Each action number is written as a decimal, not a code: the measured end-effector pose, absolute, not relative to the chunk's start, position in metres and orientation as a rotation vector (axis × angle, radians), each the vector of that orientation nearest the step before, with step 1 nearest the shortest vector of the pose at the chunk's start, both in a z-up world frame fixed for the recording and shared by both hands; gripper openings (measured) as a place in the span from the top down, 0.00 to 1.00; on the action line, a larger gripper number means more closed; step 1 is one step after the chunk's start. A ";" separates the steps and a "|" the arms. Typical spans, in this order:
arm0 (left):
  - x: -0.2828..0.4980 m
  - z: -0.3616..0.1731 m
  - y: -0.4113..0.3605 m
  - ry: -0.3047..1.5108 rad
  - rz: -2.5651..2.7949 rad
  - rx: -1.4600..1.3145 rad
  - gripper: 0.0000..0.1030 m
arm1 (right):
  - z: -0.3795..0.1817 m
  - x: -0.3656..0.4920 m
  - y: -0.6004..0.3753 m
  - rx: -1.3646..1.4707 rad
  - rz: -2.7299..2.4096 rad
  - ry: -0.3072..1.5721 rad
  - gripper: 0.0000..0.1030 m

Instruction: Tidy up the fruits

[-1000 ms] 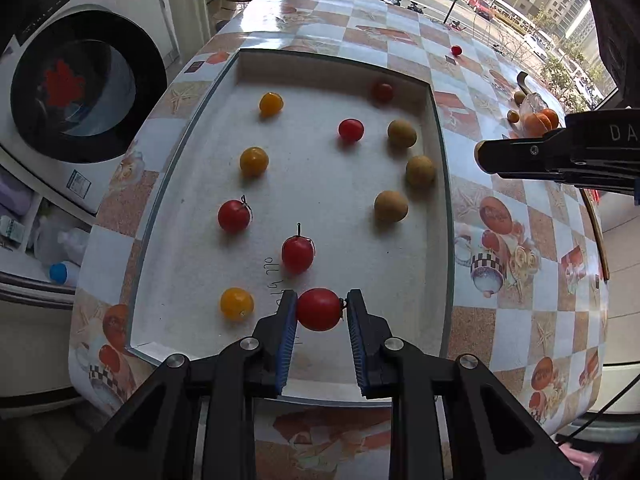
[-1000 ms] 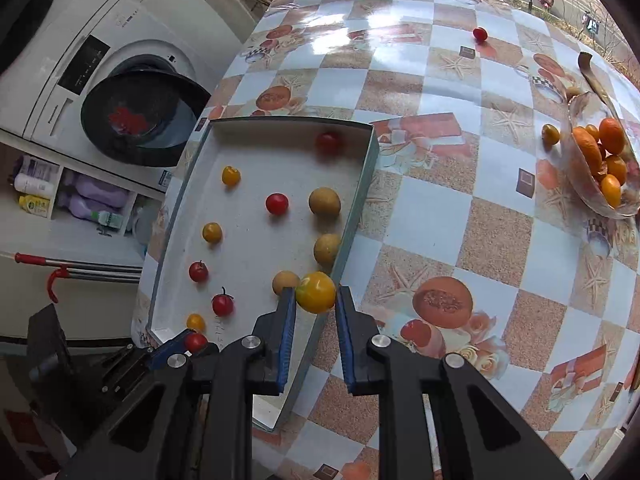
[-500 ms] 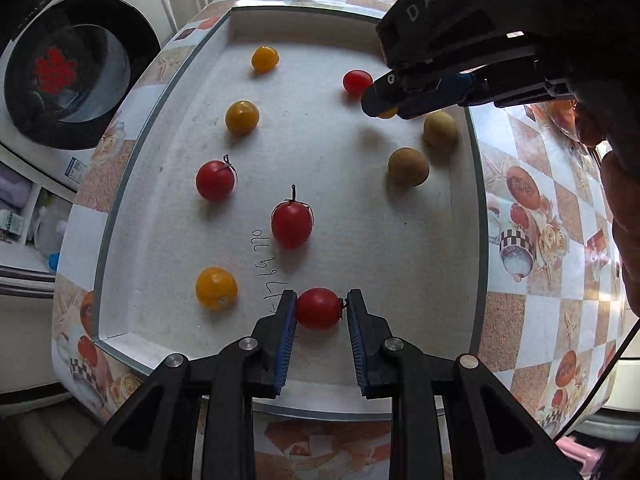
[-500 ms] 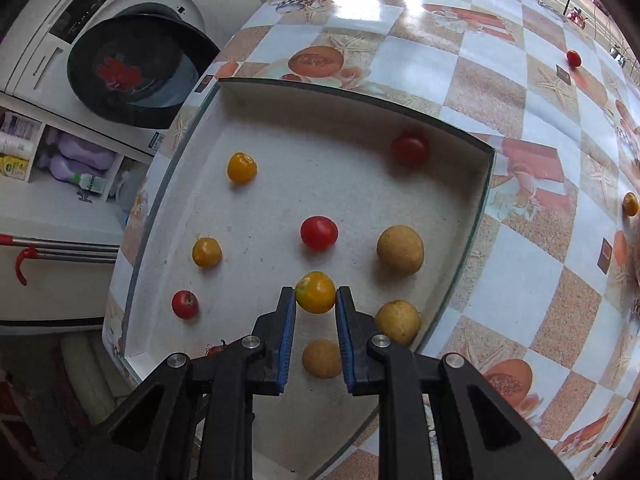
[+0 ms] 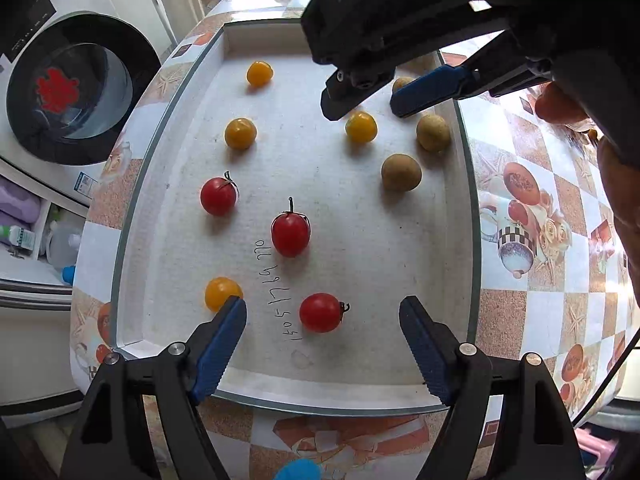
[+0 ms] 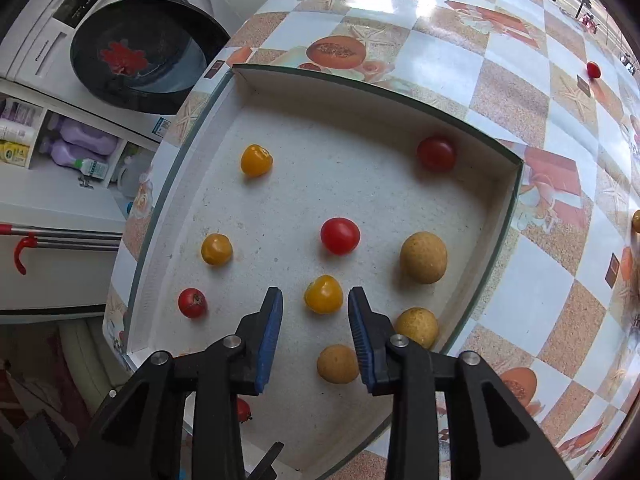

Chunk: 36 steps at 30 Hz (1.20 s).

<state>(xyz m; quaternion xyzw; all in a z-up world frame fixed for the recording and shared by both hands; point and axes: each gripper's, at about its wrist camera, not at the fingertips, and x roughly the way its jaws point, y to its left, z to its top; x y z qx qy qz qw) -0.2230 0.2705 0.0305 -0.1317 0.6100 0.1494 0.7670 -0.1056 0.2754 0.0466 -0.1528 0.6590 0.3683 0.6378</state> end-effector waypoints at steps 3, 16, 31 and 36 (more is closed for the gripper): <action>-0.224 0.037 0.268 1.327 0.333 -0.289 0.22 | 0.066 -0.108 0.265 -0.337 0.841 1.475 0.37; -0.252 0.086 0.273 1.352 0.461 -0.213 0.00 | 0.119 -0.134 0.196 -0.398 0.733 1.426 0.02; -0.272 0.129 0.270 1.344 0.449 -0.227 0.00 | 0.174 -0.180 0.173 -0.520 0.705 1.338 0.00; -0.273 0.135 0.265 1.356 0.446 -0.188 0.00 | 0.182 -0.183 0.164 -0.500 0.681 1.331 0.00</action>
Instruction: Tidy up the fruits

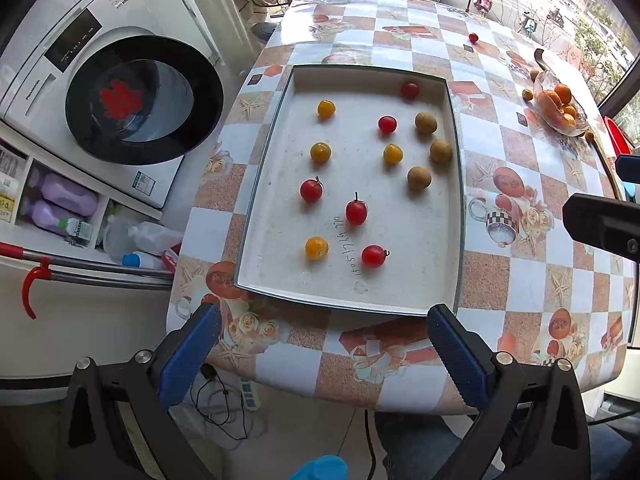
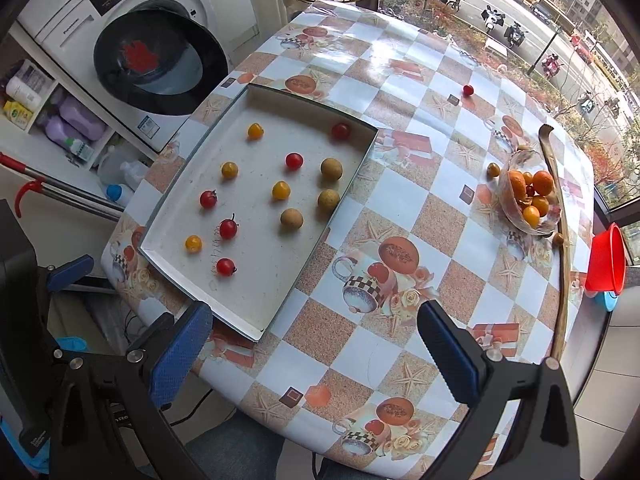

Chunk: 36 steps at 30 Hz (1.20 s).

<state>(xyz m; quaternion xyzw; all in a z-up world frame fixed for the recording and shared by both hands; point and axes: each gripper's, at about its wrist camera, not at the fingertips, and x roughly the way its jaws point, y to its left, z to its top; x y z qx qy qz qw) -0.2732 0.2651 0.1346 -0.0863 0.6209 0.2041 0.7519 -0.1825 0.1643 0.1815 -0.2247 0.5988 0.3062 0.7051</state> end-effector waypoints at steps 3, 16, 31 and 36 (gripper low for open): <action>-0.274 0.136 0.261 1.365 0.436 -0.175 0.00 | 0.184 -0.183 0.161 -0.494 0.673 1.331 0.00; -0.275 0.147 0.254 1.341 0.441 -0.170 0.00 | 0.199 -0.185 0.158 -0.525 0.679 1.273 0.00; -0.274 0.156 0.244 1.321 0.433 -0.144 0.00 | 0.205 -0.186 0.155 -0.526 0.678 1.257 0.00; -0.273 0.158 0.243 1.314 0.434 -0.142 0.00 | 0.205 -0.186 0.155 -0.524 0.676 1.257 0.00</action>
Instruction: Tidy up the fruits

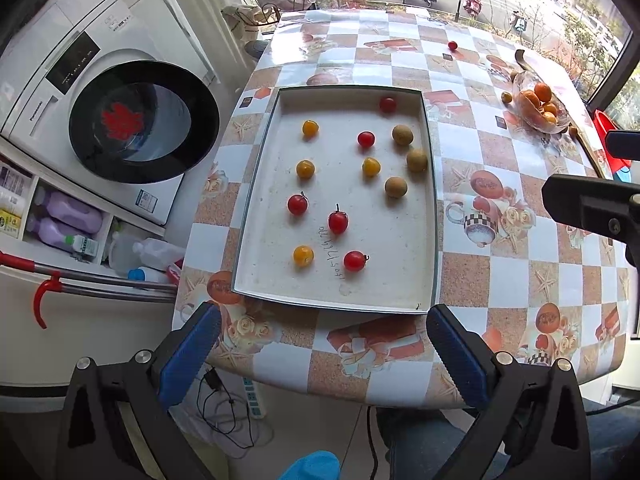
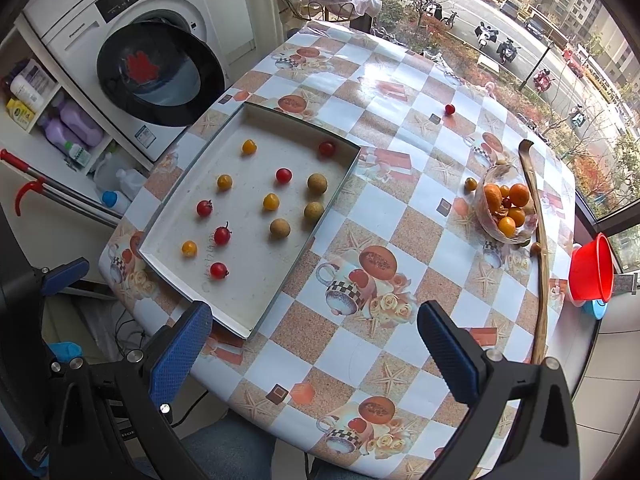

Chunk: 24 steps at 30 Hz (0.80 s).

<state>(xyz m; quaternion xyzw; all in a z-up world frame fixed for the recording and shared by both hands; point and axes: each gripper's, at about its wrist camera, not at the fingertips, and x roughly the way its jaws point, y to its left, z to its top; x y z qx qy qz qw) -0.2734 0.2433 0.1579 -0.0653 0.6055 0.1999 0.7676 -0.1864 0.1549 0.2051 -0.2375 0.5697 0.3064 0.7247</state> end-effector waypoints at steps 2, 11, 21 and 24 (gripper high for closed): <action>-0.273 0.158 0.244 1.312 0.433 -0.143 0.00 | 0.205 -0.186 0.155 -0.525 0.676 1.257 0.00; -0.272 0.160 0.243 1.309 0.428 -0.139 0.00 | 0.205 -0.187 0.155 -0.522 0.673 1.259 0.00; -0.272 0.163 0.242 1.295 0.422 -0.138 0.00 | 0.205 -0.187 0.155 -0.519 0.674 1.261 0.00; -0.273 0.164 0.242 1.289 0.420 -0.140 0.00 | 0.205 -0.188 0.156 -0.520 0.679 1.263 0.00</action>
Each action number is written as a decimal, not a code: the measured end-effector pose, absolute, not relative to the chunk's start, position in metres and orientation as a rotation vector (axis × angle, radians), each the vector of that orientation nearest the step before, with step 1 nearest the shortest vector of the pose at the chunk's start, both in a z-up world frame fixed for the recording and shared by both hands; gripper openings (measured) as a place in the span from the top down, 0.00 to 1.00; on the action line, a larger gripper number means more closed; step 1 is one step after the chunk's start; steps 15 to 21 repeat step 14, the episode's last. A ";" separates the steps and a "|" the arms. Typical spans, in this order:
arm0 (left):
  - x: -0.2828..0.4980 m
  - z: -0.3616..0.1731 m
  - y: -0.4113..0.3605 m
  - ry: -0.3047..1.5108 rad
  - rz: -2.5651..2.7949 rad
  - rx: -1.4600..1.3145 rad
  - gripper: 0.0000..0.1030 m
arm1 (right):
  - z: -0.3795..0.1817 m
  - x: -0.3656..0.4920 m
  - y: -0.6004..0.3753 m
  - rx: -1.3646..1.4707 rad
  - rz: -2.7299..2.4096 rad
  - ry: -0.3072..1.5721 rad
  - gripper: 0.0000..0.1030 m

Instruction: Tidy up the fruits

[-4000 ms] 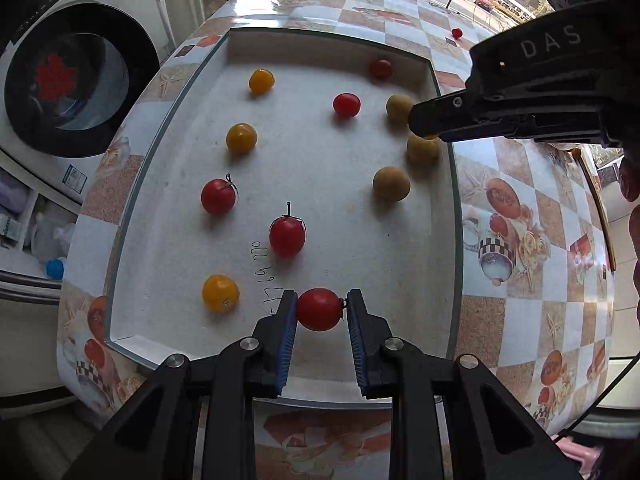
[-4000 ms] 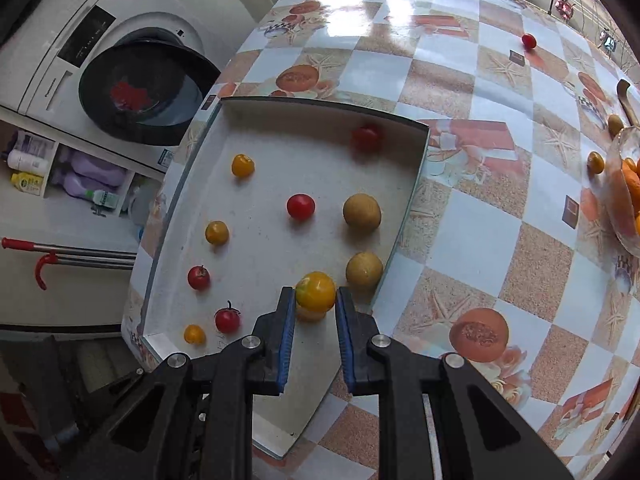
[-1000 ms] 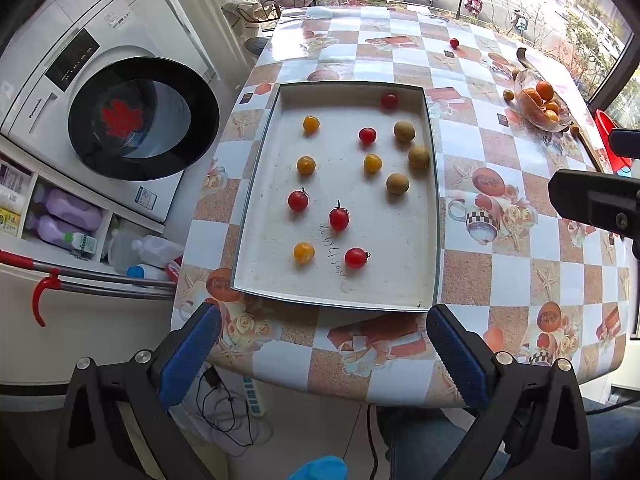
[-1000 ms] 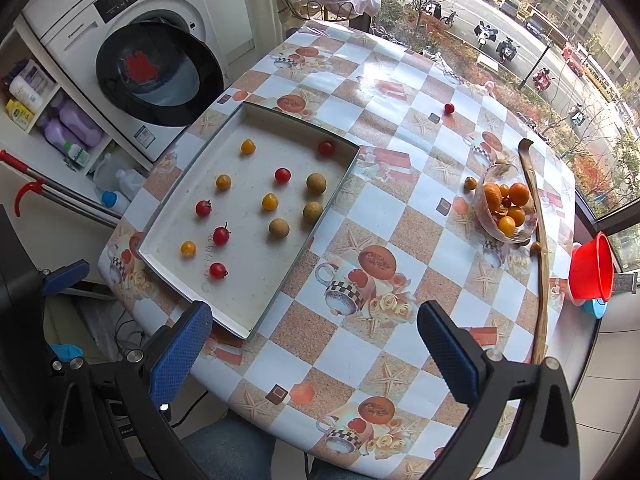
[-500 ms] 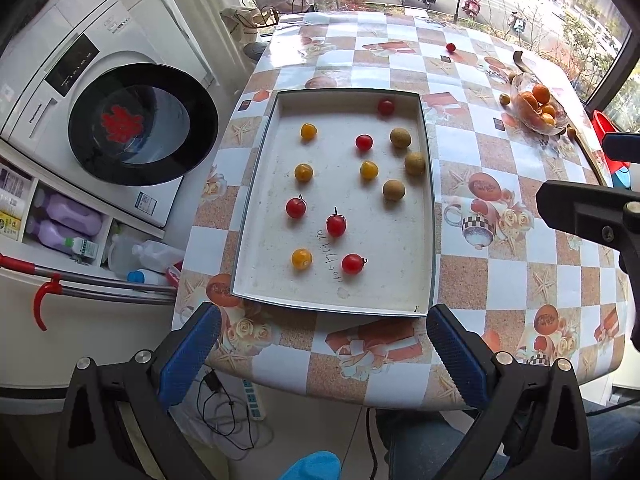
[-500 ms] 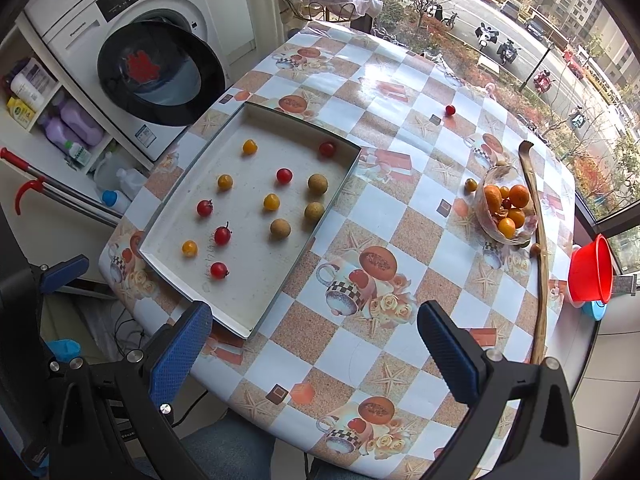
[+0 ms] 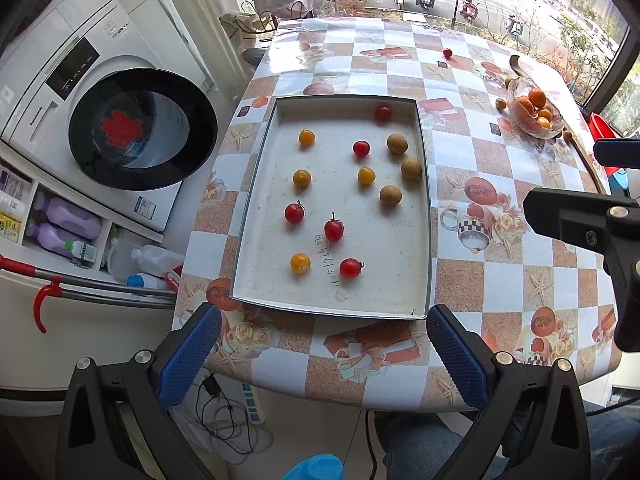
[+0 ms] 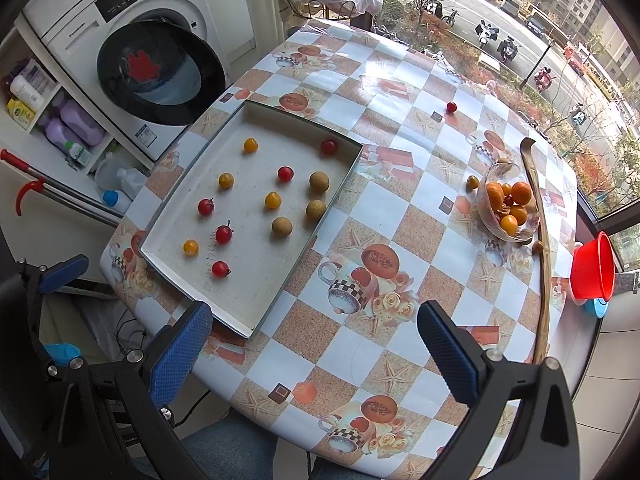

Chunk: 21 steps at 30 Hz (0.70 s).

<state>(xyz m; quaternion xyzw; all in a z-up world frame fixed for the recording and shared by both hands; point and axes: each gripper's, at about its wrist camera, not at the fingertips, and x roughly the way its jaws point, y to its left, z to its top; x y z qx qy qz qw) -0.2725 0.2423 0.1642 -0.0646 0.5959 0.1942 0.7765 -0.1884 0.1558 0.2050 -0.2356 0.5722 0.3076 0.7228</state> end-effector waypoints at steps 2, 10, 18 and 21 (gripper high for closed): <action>-0.273 0.165 0.242 1.286 0.420 -0.141 0.00 | 0.205 -0.190 0.156 -0.521 0.683 1.265 0.00; -0.275 0.169 0.242 1.259 0.430 -0.126 0.00 | 0.203 -0.189 0.155 -0.511 0.680 1.278 0.00; -0.275 0.171 0.241 1.247 0.412 -0.135 0.00 | 0.202 -0.189 0.155 -0.510 0.680 1.282 0.00; -0.275 0.171 0.241 1.247 0.412 -0.135 0.00 | 0.202 -0.189 0.155 -0.510 0.680 1.282 0.00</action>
